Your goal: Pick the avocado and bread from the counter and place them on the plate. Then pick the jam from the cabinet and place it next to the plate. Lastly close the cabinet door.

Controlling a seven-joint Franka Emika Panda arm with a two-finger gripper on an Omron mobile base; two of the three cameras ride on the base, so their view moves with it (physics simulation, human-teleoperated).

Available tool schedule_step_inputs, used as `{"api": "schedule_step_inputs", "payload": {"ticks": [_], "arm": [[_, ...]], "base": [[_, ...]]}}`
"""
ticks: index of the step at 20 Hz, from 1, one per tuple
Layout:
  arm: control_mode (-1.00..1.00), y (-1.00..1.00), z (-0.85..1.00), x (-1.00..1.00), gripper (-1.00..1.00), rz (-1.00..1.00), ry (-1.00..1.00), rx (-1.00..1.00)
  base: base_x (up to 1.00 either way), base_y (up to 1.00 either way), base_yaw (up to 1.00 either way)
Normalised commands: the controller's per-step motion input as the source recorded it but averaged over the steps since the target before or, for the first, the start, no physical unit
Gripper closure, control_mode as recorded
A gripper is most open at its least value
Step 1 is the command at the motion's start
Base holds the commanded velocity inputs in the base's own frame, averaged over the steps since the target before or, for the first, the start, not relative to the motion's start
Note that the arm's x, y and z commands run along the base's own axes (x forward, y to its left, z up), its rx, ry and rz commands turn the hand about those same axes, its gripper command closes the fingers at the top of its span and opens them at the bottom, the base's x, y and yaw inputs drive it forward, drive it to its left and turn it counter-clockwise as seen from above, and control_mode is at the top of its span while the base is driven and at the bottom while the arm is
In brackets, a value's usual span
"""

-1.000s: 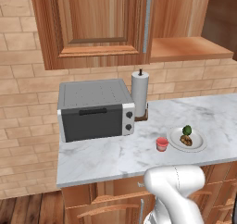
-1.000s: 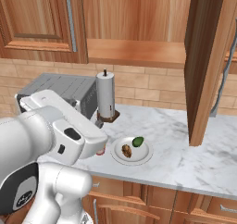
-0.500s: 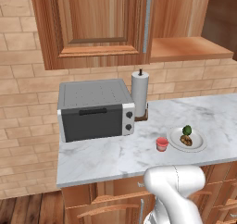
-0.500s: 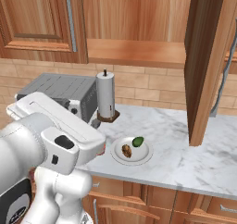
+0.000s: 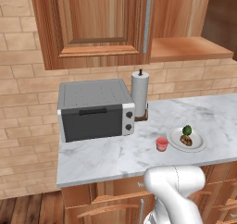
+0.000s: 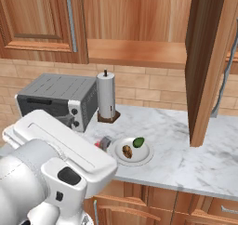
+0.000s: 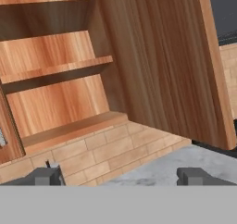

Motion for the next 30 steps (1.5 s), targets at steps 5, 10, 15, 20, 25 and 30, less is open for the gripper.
{"api": "schedule_step_inputs", "payload": {"ticks": [5, 10, 15, 20, 25, 30], "arm": [[-1.00, -0.33, 0.00, -0.29, -1.00, -0.01, 0.00, -0.05], [-1.00, -0.32, 0.00, -0.07, -1.00, 0.00, 0.00, -0.04], [-1.00, -0.30, 0.00, 0.00, -1.00, 0.00, -0.01, -0.02], [-1.00, -0.38, 0.03, 0.00, -1.00, 0.00, -0.03, 0.00], [-1.00, -0.53, 0.05, -0.05, -1.00, 0.00, -0.01, 0.00], [-1.00, -0.54, 0.01, -0.06, -1.00, 0.00, 0.00, 0.00]], "base": [[0.00, 0.00, 0.00], [0.00, 0.00, 0.00], [0.00, 0.00, 0.00], [0.00, 0.00, 0.00], [0.00, 0.00, 0.00], [0.00, 0.00, 0.00]]}}
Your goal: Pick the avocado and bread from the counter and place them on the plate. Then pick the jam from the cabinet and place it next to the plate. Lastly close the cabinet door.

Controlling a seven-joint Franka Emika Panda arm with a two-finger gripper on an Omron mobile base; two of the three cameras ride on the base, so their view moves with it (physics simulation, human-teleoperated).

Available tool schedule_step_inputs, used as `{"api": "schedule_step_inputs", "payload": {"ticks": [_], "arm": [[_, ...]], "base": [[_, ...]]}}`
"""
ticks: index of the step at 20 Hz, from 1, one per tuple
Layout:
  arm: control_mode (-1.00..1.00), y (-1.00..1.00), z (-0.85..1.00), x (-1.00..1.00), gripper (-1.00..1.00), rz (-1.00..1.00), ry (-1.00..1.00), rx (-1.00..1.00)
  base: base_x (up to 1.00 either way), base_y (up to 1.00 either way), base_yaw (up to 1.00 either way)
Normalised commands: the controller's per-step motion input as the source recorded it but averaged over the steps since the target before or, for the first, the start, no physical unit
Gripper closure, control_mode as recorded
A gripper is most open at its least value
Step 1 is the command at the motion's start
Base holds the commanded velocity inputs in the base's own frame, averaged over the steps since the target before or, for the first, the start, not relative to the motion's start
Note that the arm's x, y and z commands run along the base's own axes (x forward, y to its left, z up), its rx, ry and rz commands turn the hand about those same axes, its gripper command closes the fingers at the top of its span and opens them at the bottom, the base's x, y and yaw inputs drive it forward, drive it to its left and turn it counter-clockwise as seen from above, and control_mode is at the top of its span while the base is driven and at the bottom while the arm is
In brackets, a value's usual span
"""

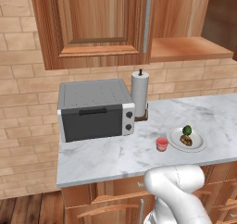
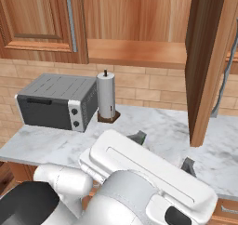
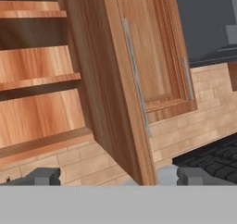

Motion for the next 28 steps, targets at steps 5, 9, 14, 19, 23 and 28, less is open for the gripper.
{"api": "schedule_step_inputs", "payload": {"ticks": [5, 9, 14, 19, 23, 28], "arm": [[-1.00, -0.51, 0.00, -0.01, -1.00, 0.01, 0.00, 0.00], [-1.00, -0.39, 0.00, 0.06, -1.00, 0.05, 0.00, 0.00], [-1.00, -0.26, 0.00, 0.17, -1.00, 0.05, 0.01, 0.00], [-1.00, -0.10, -0.07, 0.13, -1.00, 0.11, 0.05, 0.00], [-1.00, -0.04, -0.08, 0.13, -1.00, 0.15, 0.10, 0.00], [-1.00, -0.01, -0.06, 0.12, -1.00, 0.12, 0.09, -0.02]], "base": [[0.00, 0.00, 0.00], [0.00, 0.00, 0.00], [0.00, 0.00, 0.00], [0.00, 0.00, 0.00], [0.00, 0.00, 0.00], [0.00, 0.00, 0.00]]}}
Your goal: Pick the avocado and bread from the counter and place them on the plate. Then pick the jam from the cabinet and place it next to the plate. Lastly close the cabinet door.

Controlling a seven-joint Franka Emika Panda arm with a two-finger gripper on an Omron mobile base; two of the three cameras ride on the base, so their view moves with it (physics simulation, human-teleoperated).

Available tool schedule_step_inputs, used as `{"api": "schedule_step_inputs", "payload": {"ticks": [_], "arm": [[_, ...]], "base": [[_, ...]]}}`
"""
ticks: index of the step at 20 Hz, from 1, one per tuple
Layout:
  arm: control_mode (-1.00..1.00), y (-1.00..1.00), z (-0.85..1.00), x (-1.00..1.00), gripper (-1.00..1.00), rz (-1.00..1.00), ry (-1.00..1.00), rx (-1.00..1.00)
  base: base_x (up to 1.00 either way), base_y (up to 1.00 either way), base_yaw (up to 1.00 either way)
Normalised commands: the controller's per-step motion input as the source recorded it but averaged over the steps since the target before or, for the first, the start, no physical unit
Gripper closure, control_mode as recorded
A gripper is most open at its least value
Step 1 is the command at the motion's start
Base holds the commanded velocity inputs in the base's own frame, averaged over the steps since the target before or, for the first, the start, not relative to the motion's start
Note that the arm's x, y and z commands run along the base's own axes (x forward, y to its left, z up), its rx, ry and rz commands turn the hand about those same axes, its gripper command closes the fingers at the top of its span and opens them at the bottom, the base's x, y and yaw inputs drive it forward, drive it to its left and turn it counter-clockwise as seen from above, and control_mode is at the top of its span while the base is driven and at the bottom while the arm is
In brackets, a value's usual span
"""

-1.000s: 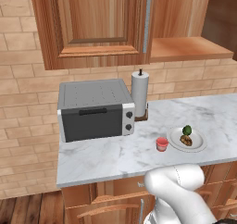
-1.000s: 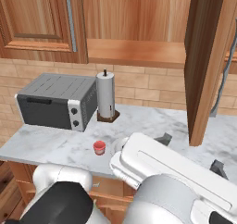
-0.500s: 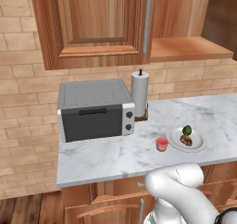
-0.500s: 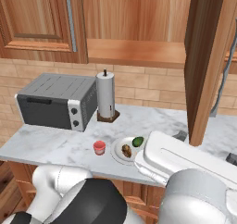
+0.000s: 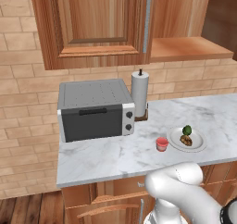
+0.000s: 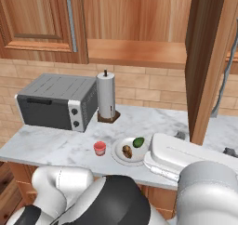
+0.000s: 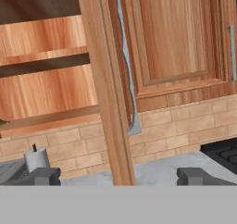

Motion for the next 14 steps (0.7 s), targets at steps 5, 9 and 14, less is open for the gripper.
{"api": "schedule_step_inputs", "payload": {"ticks": [5, 9, 14], "arm": [[-1.00, 0.07, -0.15, 0.08, -1.00, 0.08, 0.02, -0.06], [-1.00, 0.05, -0.11, 0.21, -1.00, 0.06, 0.02, -0.05], [-1.00, 0.00, -0.01, 0.36, -1.00, 0.02, 0.00, -0.02]], "base": [[0.00, 0.00, 0.00], [0.00, 0.00, 0.00], [0.00, 0.00, 0.00]]}}
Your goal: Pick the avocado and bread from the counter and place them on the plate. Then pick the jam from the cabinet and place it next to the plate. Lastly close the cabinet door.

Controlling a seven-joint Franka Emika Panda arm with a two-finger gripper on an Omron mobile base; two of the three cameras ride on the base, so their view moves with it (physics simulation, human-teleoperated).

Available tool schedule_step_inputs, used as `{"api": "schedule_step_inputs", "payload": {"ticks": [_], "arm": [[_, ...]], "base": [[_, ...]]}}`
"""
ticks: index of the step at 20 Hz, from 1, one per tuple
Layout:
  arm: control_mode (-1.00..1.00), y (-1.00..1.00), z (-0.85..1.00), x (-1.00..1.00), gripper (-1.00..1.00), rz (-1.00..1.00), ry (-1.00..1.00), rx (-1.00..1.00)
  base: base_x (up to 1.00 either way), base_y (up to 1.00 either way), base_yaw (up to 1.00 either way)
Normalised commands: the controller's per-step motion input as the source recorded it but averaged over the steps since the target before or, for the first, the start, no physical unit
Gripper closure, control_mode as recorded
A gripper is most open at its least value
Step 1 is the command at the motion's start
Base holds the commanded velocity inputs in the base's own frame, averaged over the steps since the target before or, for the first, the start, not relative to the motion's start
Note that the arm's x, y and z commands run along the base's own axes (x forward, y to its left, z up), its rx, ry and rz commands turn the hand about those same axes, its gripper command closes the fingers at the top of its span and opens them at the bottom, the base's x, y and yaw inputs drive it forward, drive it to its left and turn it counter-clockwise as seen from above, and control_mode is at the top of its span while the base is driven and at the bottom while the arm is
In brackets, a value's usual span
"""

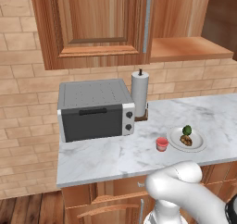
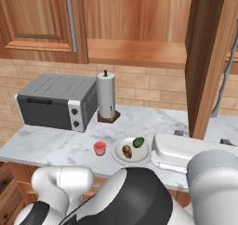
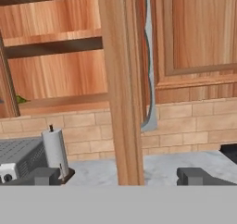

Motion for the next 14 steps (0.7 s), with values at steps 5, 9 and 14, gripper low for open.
{"api": "schedule_step_inputs", "payload": {"ticks": [5, 9, 14], "arm": [[-1.00, 0.00, -0.01, 0.30, -1.00, 0.00, 0.01, -0.01], [-1.00, 0.00, -0.02, 0.14, -1.00, 0.00, 0.01, 0.00], [-1.00, -0.25, -0.07, -0.05, -1.00, 0.00, 0.00, 0.03]], "base": [[0.00, 0.00, 0.00], [0.00, 0.00, 0.00], [0.00, 0.00, 0.00]]}}
